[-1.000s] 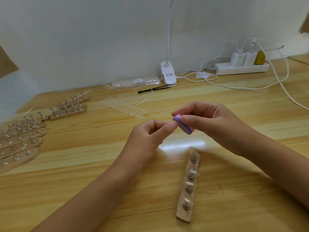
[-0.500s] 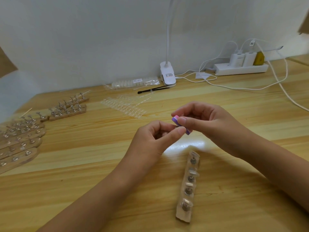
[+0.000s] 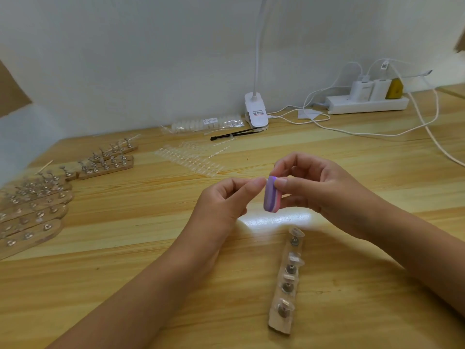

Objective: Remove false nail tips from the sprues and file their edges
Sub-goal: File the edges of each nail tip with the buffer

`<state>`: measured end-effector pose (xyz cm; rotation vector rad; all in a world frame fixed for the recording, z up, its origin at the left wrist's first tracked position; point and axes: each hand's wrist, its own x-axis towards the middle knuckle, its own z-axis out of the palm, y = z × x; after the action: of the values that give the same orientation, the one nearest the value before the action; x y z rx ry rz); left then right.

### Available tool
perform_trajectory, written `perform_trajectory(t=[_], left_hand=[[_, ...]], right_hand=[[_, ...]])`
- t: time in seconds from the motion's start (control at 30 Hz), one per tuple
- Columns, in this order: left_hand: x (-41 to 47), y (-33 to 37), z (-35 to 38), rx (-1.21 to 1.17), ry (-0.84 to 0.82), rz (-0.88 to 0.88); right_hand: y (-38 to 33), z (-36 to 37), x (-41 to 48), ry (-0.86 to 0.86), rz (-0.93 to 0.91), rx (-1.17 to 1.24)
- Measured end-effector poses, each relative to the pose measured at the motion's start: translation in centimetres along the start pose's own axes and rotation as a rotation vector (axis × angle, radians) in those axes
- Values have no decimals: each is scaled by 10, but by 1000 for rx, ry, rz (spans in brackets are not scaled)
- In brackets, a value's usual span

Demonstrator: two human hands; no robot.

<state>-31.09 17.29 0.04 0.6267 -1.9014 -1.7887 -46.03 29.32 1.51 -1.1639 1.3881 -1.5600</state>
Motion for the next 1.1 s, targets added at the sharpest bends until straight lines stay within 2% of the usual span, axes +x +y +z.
perform_trajectory(t=[0.2, 0.37, 0.5, 0.67, 0.8, 0.97, 1.1], left_hand=[[-1, 1, 3, -9, -29, 6], [-1, 0, 3, -45, -27, -11], [0, 1, 3, -36, -22, 0], [0, -1, 3, -44, -20, -14], [1, -1, 4, -42, -4, -25], [0, -1, 3, -52, -23, -16], [1, -1, 3, -42, -6, -30]], right_hand=[[-2, 2, -1, 85, -38, 34], [-2, 3, -2, -33, -8, -3], [-6, 2, -1, 101, -51, 58], [-2, 6, -2, -7, -19, 2], [-7, 2, -1, 114, -48, 64], [0, 9, -2, 20, -14, 14], [-5, 3, -1, 141, -67, 54]])
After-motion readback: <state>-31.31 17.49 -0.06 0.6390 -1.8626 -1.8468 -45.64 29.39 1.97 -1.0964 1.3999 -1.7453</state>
